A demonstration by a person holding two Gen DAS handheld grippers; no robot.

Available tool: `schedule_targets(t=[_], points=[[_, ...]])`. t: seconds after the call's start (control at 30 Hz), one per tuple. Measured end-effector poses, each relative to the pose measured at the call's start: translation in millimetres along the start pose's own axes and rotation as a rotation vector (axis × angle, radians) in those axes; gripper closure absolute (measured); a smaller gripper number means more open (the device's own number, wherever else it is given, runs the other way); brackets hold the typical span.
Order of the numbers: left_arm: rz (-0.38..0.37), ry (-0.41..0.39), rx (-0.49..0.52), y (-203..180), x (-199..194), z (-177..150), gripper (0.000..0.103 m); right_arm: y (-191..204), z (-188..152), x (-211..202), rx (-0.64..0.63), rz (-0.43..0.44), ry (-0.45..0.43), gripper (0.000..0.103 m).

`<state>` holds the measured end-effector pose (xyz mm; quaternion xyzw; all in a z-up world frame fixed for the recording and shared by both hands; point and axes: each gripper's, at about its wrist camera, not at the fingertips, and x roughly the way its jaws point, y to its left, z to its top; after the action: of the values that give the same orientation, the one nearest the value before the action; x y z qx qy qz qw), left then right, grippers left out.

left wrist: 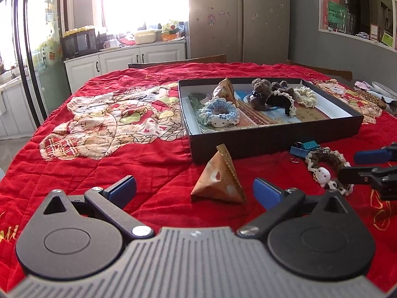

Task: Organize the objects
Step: 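Move both open tools back toward the brown crochet ring and paper packet, then grasp the paper triangle packet with left tool while right tool grasps the brown-white crochet ring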

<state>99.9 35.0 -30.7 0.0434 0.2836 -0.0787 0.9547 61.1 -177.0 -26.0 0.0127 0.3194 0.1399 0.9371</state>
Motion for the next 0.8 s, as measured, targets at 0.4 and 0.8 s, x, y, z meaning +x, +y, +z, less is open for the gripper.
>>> schedule_targets(t=[0.4,0.8], points=[[-0.012,0.030,-0.017,-3,16,1,0.017,9,0,16,-0.019,-0.030,0.023,0.071],[-0.026,0.067,-0.029,-4,22,0,0.049,9,-1,15,-0.032,-0.039,0.022,0.086]])
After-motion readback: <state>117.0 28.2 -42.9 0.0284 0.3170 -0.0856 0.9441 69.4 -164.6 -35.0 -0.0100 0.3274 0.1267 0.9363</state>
